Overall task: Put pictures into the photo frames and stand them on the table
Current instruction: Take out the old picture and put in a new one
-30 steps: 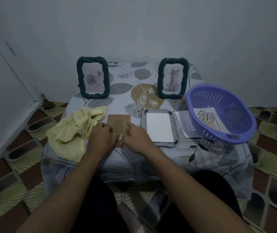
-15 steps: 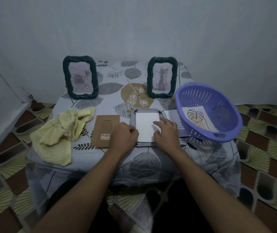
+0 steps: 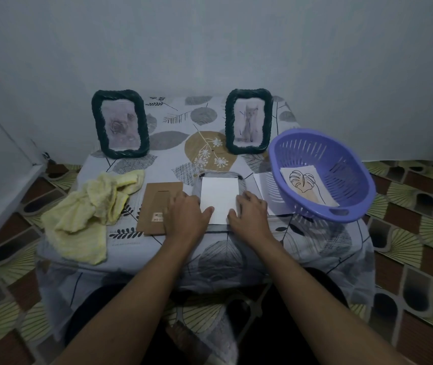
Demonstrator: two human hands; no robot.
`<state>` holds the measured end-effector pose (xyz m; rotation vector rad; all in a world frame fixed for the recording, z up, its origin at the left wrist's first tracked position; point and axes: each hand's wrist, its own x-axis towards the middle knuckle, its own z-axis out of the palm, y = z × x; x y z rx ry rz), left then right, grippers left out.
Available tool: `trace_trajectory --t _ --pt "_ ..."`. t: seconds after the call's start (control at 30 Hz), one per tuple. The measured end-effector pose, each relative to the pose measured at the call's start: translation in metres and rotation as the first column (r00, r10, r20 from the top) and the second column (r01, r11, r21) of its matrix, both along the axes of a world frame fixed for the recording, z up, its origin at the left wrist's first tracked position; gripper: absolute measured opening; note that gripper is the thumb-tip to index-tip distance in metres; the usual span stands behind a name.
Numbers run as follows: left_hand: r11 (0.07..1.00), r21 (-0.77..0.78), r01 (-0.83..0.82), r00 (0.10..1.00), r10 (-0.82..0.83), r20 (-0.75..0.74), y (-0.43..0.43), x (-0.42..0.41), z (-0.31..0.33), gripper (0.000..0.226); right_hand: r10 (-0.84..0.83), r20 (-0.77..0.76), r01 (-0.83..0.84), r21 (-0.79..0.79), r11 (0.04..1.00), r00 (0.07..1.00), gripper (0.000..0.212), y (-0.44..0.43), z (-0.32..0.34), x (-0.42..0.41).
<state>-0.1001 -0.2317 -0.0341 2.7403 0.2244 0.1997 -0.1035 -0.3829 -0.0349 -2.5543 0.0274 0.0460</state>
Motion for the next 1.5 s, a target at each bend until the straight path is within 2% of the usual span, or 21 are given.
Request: trace_trajectory --t 0.17,0.3,0.47,0.6,0.67,0.73,0.87,0.97,1.03,1.1,1.23,1.33,1.4,1.5 --pt "1.0 0.01 -0.013 1.0 0.013 0.012 0.006 -0.002 -0.001 0.041 0.035 0.012 -0.035 -0.02 0.999 0.999 0.043 0.005 -0.003 0.001" --pt "0.999 -0.038 -0.011 0.997 0.014 0.069 0.004 -0.006 -0.002 0.04 0.04 0.016 -0.039 -0.058 0.998 0.999 0.042 0.007 -0.004 0.002" --pt "0.993 -0.108 0.043 0.99 -0.027 0.141 0.001 -0.007 -0.003 0.041 0.043 0.016 -0.041 -0.074 0.996 0.999 0.04 0.007 -0.003 0.002" --pt "0.987 -0.093 0.134 0.964 -0.108 0.242 -0.002 -0.007 -0.004 0.03 0.036 0.02 -0.034 -0.072 0.997 0.999 0.034 0.006 -0.001 0.0" --pt "0.974 -0.16 0.162 0.956 -0.114 0.27 -0.003 -0.009 -0.003 0.022 0.031 0.016 -0.029 -0.082 0.996 0.999 0.033 0.006 0.002 0.0" --pt "0.941 -0.296 0.166 0.955 -0.079 0.286 -0.004 -0.011 -0.001 0.016 0.029 0.031 -0.026 -0.095 0.995 0.999 0.037 0.005 0.006 -0.002" --pt "0.88 -0.436 0.187 0.942 -0.035 0.333 -0.007 -0.011 0.013 0.012 0.045 0.198 -0.033 -0.064 0.997 0.979 0.05 -0.001 0.025 -0.006" --pt "0.833 -0.504 0.229 0.929 -0.033 0.368 -0.013 -0.011 0.026 0.011 0.05 0.409 -0.02 -0.078 0.997 0.911 0.044 -0.012 0.045 -0.01" --pt "0.803 -0.546 0.24 0.926 -0.021 0.376 -0.018 -0.01 0.034 0.009 0.027 0.481 0.031 -0.111 0.993 0.876 0.041 -0.025 0.057 -0.01" --pt "0.779 -0.577 0.247 0.928 -0.018 0.372 -0.025 -0.007 0.039 0.008 -0.02 0.461 0.104 -0.157 0.982 0.887 0.042 -0.041 0.066 -0.008" --pt "0.729 -0.658 0.188 0.943 0.052 0.327 -0.044 0.002 0.04 0.007 -0.107 0.244 0.174 -0.272 0.946 0.964 0.053 -0.073 0.077 -0.004" --pt "0.665 -0.74 0.1 0.969 0.104 0.225 -0.06 0.012 0.033 0.005 -0.106 0.091 0.123 -0.209 0.97 0.99 0.053 -0.09 0.081 -0.001" --pt "0.616 -0.787 0.039 0.98 0.131 0.151 -0.069 0.019 0.028 0.006 -0.091 0.083 0.104 -0.157 0.982 0.992 0.041 -0.095 0.082 0.0" --pt "0.544 -0.839 -0.013 0.987 0.141 0.076 -0.086 0.024 0.023 0.008 -0.097 0.145 0.122 -0.176 0.977 0.985 0.029 -0.097 0.084 -0.001"
